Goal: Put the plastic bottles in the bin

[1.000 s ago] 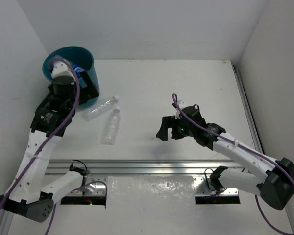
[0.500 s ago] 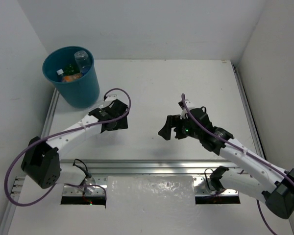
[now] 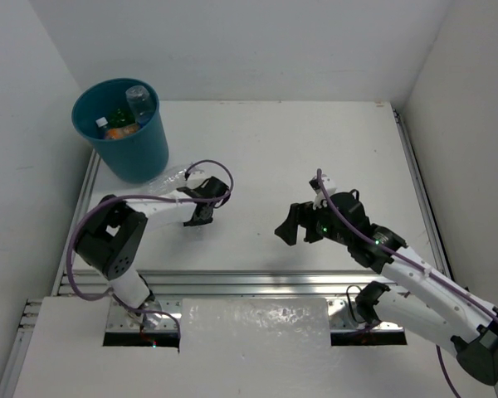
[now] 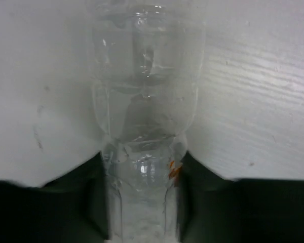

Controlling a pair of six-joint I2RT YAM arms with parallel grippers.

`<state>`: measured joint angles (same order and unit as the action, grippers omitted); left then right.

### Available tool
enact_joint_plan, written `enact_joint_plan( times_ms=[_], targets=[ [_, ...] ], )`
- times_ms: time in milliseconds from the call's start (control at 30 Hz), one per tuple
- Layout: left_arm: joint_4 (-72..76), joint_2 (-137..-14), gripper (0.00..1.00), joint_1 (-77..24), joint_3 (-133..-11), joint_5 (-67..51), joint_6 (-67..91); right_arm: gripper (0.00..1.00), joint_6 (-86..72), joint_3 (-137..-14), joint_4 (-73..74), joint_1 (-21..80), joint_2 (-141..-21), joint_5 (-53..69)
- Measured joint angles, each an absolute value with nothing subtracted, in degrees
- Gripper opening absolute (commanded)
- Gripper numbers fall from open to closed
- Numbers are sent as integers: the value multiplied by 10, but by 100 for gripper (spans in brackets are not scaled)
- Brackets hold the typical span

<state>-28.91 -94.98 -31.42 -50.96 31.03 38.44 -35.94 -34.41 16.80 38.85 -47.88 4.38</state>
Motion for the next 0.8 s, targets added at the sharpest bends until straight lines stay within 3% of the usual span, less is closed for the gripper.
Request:
enact_joint_plan(
  times_ms=[33,133,400,567,667,800],
  targets=[
    [-284,-950,11,-315,-509,313,383,99,-358,-343,168,389,-477,43],
    [-266,-936,2,-322,-500,308,378,99,-356,-342,166,389,-477,41],
    [-242,-794,0,-416,-473,247,358,99,-357,-322,154,389,-476,47],
    [-257,-680,0,-424,-527,254,323,99,-356,-322,154,388,-464,45],
    [-272,-650,0,-401,-613,300,303,99,-356,-323,154,388,-455,45],
    [-291,-676,0,-262,-765,321,274,99,-353,-323,155,388,-452,45]
  ],
)
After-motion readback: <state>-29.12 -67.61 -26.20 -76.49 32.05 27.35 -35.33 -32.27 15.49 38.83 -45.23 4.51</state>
